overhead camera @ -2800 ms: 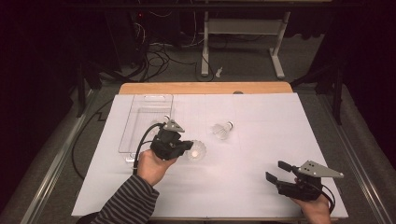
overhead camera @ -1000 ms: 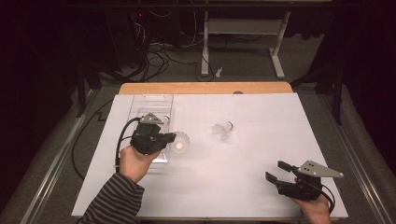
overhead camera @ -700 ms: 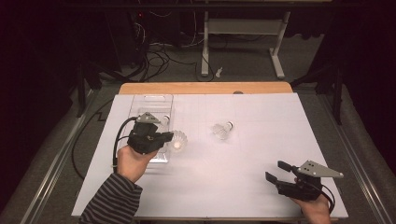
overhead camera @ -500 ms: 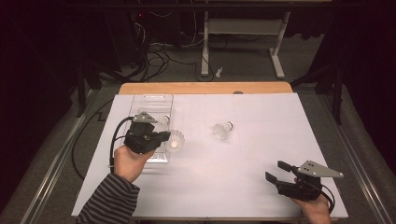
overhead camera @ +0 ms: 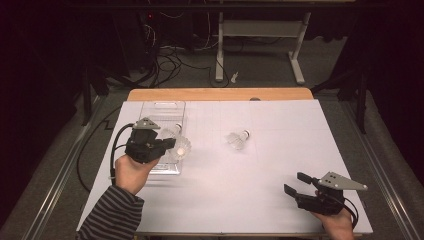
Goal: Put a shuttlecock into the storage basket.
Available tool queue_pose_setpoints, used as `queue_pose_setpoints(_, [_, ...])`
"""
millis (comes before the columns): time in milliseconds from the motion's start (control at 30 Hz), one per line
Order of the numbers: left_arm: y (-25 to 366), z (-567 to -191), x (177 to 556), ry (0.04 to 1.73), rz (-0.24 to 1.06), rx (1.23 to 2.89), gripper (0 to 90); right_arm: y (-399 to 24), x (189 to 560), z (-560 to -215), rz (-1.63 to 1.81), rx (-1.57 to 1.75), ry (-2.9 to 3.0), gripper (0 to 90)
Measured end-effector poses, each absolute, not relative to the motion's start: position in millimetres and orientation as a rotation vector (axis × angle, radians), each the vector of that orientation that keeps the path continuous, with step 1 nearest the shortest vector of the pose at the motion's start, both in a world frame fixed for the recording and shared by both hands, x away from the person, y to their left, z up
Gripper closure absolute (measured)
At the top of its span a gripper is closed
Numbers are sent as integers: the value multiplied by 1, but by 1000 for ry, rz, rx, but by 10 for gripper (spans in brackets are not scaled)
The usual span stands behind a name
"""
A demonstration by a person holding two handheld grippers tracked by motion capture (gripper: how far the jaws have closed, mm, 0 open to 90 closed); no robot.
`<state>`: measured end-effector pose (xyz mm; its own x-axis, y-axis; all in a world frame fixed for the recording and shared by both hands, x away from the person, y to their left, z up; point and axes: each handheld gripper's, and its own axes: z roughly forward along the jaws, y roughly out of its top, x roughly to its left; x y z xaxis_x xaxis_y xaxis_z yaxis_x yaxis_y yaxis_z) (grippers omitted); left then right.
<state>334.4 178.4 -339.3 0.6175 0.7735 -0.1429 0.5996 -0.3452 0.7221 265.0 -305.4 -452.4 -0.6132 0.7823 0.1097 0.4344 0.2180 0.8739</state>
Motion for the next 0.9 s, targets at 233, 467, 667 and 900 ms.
queue_pose_setpoints(233, [184, -339, 337, 1101, 304, 2068, 894, -305, 265, -452, 1356, 1132, 2144, 316])
queue_pose_setpoints(467, [191, -339, 339, 1132, 320, 2065, 894, -305, 265, -452, 1356, 1128, 2145, 316])
queue_pose_setpoints(667, [197, -341, 342, 1158, 330, 2065, 894, -305, 265, -453, 1357, 1130, 2146, 316])
queue_pose_setpoints(900, [199, -345, 346, 1181, 327, 2075, 894, -305, 265, -452, 1359, 1132, 2143, 316])
